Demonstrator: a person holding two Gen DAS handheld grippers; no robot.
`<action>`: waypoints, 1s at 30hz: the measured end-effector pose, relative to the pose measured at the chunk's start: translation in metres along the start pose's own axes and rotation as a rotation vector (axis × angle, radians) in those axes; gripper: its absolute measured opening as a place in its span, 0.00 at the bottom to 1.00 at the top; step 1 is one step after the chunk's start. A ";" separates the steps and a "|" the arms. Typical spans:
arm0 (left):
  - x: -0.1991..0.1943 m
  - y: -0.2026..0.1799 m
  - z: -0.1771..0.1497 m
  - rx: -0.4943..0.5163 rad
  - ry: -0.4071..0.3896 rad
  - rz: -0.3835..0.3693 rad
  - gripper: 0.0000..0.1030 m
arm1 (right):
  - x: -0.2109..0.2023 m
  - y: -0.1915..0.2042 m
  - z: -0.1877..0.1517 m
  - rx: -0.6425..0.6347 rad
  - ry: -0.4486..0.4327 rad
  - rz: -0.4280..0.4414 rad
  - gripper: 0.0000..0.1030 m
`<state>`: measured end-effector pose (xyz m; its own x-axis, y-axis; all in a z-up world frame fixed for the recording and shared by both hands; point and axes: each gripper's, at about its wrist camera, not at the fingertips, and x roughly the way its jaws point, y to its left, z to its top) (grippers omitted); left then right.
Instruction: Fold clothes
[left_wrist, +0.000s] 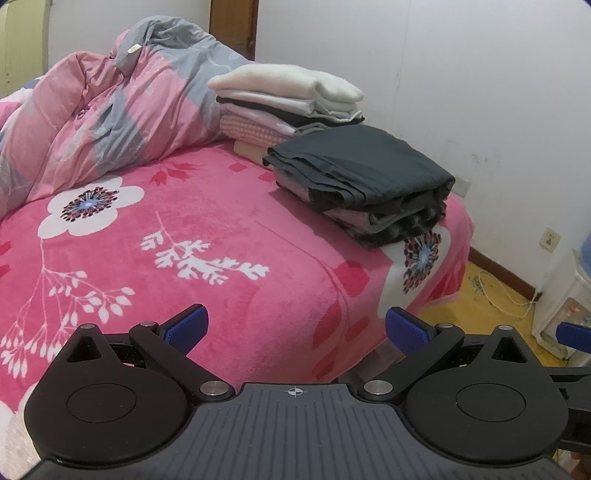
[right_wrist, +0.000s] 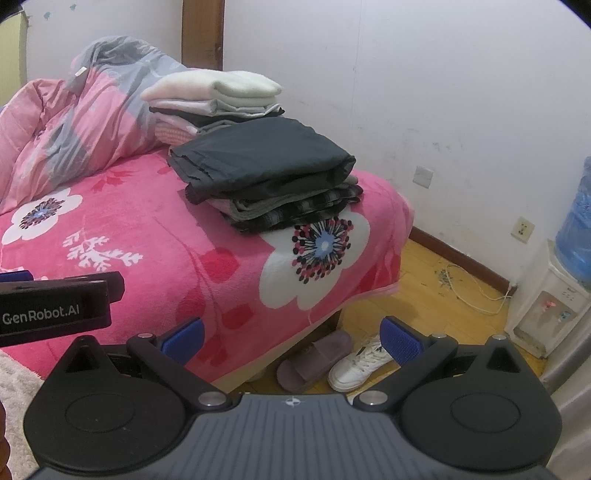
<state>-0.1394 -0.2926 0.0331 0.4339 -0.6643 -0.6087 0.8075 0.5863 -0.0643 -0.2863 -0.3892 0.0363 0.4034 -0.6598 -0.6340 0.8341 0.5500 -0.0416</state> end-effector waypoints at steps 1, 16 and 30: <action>0.000 0.000 0.000 0.001 0.000 -0.001 1.00 | 0.000 -0.001 0.000 0.001 0.000 -0.002 1.00; -0.004 -0.002 0.000 0.000 -0.016 0.001 1.00 | -0.002 -0.003 -0.001 -0.003 -0.010 -0.024 1.00; -0.005 0.000 0.000 -0.005 -0.020 0.006 1.00 | -0.004 0.000 -0.002 -0.008 -0.008 -0.023 1.00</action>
<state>-0.1417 -0.2893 0.0368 0.4469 -0.6695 -0.5933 0.8027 0.5929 -0.0644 -0.2886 -0.3853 0.0370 0.3871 -0.6766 -0.6264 0.8404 0.5384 -0.0622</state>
